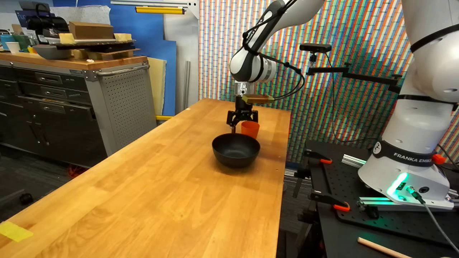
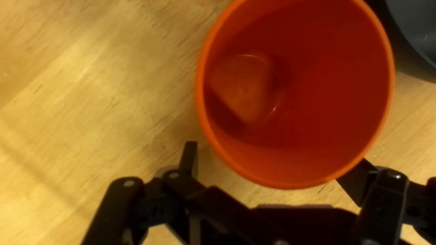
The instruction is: Pick up the orange cup and put it in the bowl
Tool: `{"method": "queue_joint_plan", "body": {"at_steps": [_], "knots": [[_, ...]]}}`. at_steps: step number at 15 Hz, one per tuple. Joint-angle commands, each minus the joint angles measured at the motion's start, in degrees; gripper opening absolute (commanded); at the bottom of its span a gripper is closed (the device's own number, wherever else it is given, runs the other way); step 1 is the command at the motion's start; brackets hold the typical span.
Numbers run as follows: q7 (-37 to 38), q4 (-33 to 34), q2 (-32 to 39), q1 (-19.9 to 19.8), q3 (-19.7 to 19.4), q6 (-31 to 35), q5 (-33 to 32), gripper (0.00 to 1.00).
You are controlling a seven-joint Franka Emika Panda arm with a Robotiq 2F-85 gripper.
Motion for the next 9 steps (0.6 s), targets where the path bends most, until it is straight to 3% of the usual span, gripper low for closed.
{"method": "queue_joint_plan", "body": {"at_steps": [1, 9], "knots": [[4.7, -5.1, -5.0, 3.1, -1.3, 4.6, -1.9, 1.0], [8.1, -15.3, -13.2, 6.0, -1.1, 10.3, -2.8, 1.0]]}}
